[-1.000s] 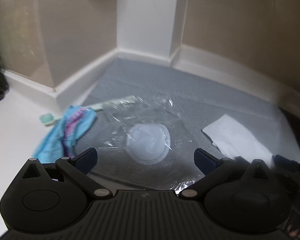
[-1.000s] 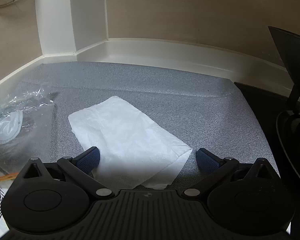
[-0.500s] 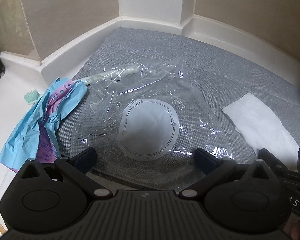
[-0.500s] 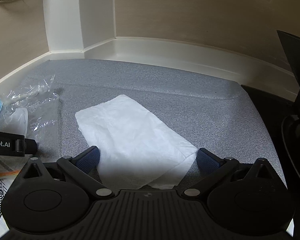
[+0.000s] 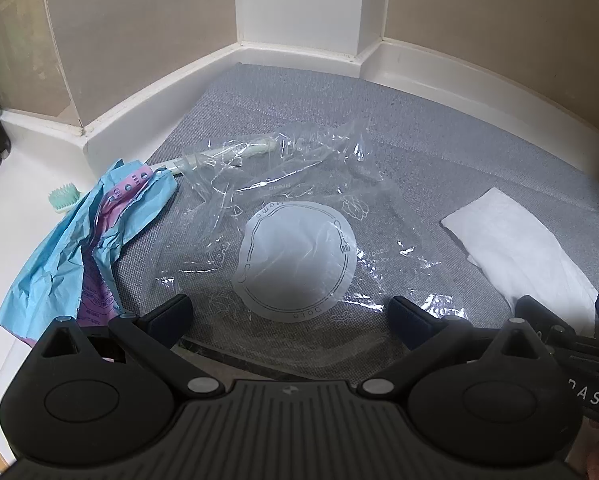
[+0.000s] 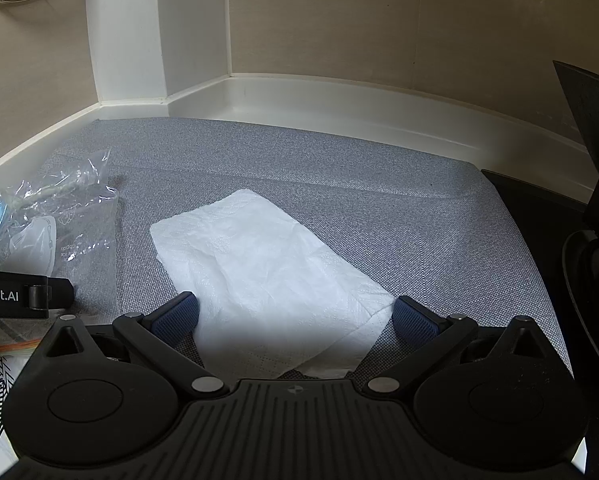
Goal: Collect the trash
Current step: 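Position the left gripper over the clear zip bag while the right gripper hovers over the towel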
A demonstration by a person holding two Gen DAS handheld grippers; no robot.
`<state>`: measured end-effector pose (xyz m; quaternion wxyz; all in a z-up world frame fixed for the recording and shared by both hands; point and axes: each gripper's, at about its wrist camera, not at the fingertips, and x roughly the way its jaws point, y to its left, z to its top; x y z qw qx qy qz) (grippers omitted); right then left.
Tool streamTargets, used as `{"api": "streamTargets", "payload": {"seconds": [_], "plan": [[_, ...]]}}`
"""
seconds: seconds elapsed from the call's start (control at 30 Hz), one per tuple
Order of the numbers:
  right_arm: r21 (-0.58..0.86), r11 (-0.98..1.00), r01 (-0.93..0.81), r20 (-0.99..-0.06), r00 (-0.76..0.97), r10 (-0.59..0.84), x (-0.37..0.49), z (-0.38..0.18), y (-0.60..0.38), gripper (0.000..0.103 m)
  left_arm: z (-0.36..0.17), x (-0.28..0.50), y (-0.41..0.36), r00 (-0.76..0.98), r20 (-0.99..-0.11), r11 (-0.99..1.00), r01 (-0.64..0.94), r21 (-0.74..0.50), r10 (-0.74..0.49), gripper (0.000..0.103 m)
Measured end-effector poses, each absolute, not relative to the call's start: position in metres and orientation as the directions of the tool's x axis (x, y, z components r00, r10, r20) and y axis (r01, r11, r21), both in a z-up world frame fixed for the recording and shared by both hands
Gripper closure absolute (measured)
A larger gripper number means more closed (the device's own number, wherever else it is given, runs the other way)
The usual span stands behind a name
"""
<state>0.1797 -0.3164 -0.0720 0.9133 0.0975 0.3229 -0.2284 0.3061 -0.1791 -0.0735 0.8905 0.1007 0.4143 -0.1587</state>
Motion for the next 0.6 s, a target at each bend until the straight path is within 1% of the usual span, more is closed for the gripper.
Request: {"api": "streamTargets", "payload": {"seconds": [0.6], "plan": [[0.03,0.876,0.481,-0.634,0.687,-0.355,0.1805,-0.0715,-0.3157,0.0,-0.0756,0.3066,-0.1797,0.615,-0.763,0.93,0.365,0.049,-0.201,0.0]]}}
